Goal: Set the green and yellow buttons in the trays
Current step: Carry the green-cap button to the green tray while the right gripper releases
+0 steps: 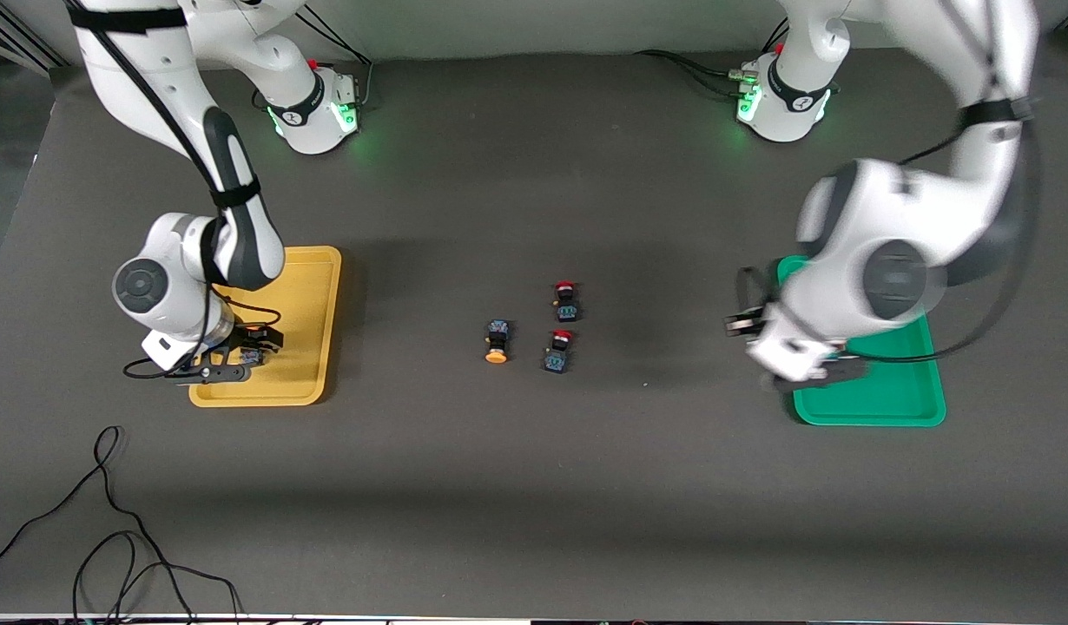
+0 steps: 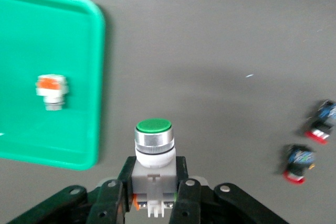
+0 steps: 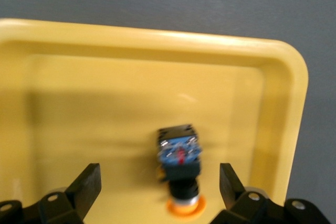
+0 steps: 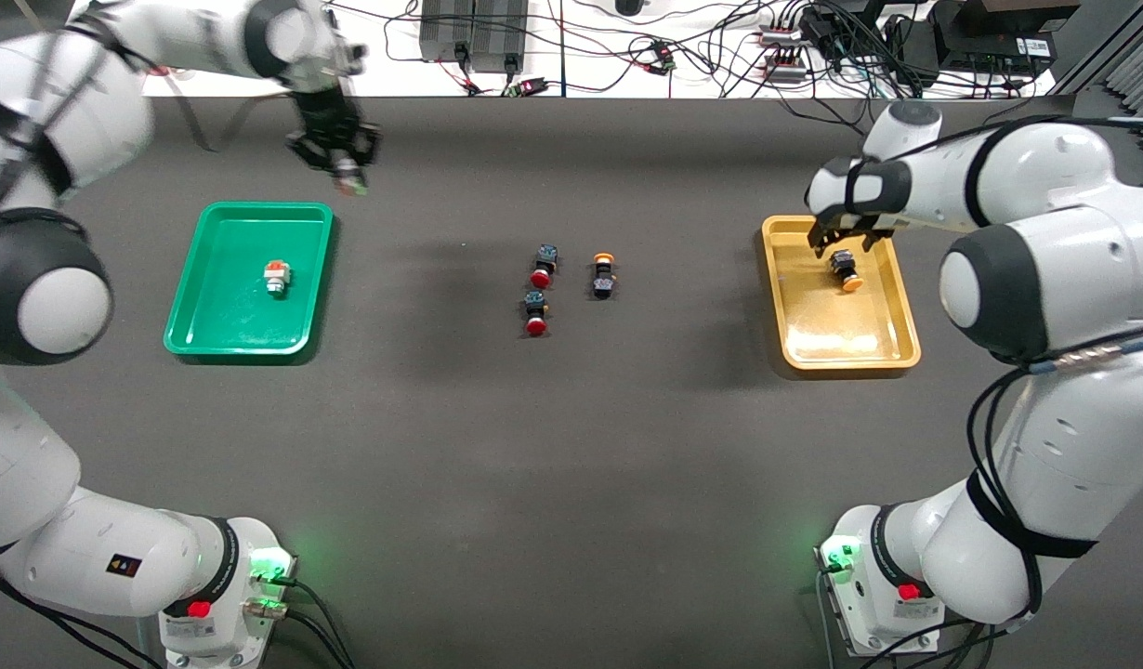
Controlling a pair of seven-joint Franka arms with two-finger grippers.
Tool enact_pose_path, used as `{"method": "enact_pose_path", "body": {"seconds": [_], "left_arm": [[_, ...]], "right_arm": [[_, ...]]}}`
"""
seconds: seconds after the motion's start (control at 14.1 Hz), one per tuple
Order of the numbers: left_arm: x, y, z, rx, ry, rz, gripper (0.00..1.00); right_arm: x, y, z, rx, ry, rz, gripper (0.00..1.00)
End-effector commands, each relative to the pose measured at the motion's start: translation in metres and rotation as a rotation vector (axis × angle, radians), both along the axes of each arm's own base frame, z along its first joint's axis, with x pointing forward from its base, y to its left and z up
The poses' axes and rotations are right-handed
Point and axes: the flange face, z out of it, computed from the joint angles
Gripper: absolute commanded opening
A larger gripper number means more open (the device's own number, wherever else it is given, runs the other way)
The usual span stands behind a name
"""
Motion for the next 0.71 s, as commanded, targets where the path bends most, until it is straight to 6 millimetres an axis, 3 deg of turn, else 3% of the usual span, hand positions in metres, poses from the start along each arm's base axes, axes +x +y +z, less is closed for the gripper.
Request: {"method": "enact_pose_path", "body": {"seconds": [0.0, 0.14, 0.28, 0.64], "left_arm": [[-0.02, 0.096, 0.012, -0.043, 0.016, -0.069, 0.17], [-0.021, 0.17, 0.005, -0.02, -0.01, -0.11, 0.15], [-0.025, 0.212, -0.019, -0.01, -0.031, -0.154, 0.15], [-0.062, 0.244, -0.142, 0.028, -0.104, -0.192, 0.15]], "right_arm": [[0.014, 0.026, 0.067, 0.086, 0.036, -0.066, 1.0], [0.025, 0.069, 0.09, 0.084, 0.041, -0.106, 1.0], [0.036, 0.121, 0.104, 0.103, -0.001, -0.176, 1.0], [0.063, 0.243, 0.101, 0.117, -0.075, -0.269, 1.0]]}}
